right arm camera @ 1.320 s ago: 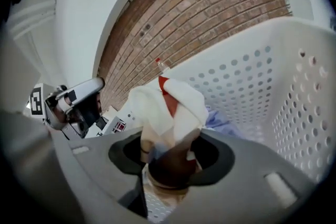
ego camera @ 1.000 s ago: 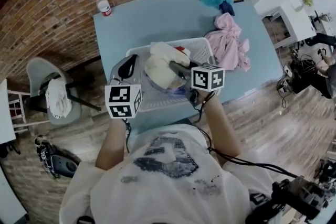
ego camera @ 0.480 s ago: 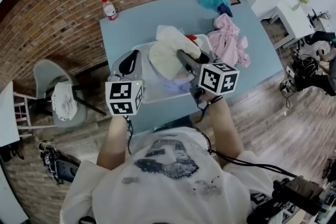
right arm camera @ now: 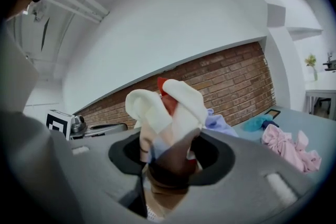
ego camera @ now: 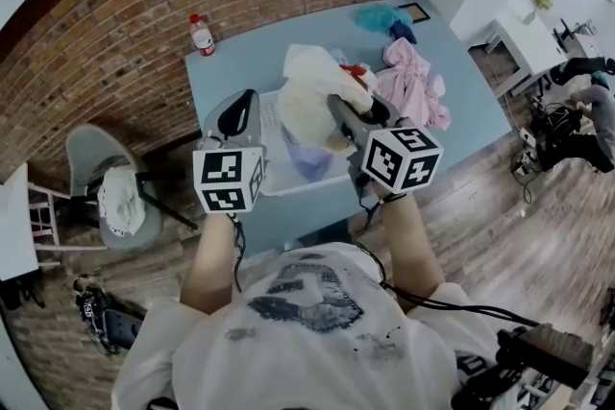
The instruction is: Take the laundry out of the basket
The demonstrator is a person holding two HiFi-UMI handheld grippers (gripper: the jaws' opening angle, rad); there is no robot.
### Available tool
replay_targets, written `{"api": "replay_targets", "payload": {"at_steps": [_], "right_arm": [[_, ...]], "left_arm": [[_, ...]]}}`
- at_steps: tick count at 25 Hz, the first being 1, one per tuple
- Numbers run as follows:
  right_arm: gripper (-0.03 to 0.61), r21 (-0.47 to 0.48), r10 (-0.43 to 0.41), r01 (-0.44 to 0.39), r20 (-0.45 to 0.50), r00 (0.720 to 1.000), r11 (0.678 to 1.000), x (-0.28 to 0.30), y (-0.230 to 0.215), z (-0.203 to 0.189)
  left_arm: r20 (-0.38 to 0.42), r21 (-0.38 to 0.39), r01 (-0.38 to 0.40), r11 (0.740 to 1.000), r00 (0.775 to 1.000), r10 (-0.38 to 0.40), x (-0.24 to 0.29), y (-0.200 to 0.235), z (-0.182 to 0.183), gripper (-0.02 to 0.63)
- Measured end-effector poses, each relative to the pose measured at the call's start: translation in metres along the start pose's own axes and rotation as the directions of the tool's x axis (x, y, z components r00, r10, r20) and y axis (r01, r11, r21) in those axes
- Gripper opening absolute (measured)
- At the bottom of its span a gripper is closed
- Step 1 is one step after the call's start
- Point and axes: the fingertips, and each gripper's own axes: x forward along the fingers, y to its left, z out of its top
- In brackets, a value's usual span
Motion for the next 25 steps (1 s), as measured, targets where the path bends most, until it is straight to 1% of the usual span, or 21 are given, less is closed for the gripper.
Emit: {"api": "replay_targets", "payload": {"at_steps": [7,25], "right_arm": [[0.19,-0.031,-0.021,0.021,0.027,0.999,0.999,-0.007,0.0016,0.0108],[0.19,-0.033,-0.013,0.014,0.022,1.0,0.999,-0.0118,-0.0001,0.0088]], "left_arm": [[0.006,-0.004,-0.005,1.0,1.0,0.005,-0.0026,-0.0016,0.0047,-0.008],[0.0,0.001,0.001,1.0,1.0,-0.001,-0.0027,-0.0098,0.0036,-0.008]]}}
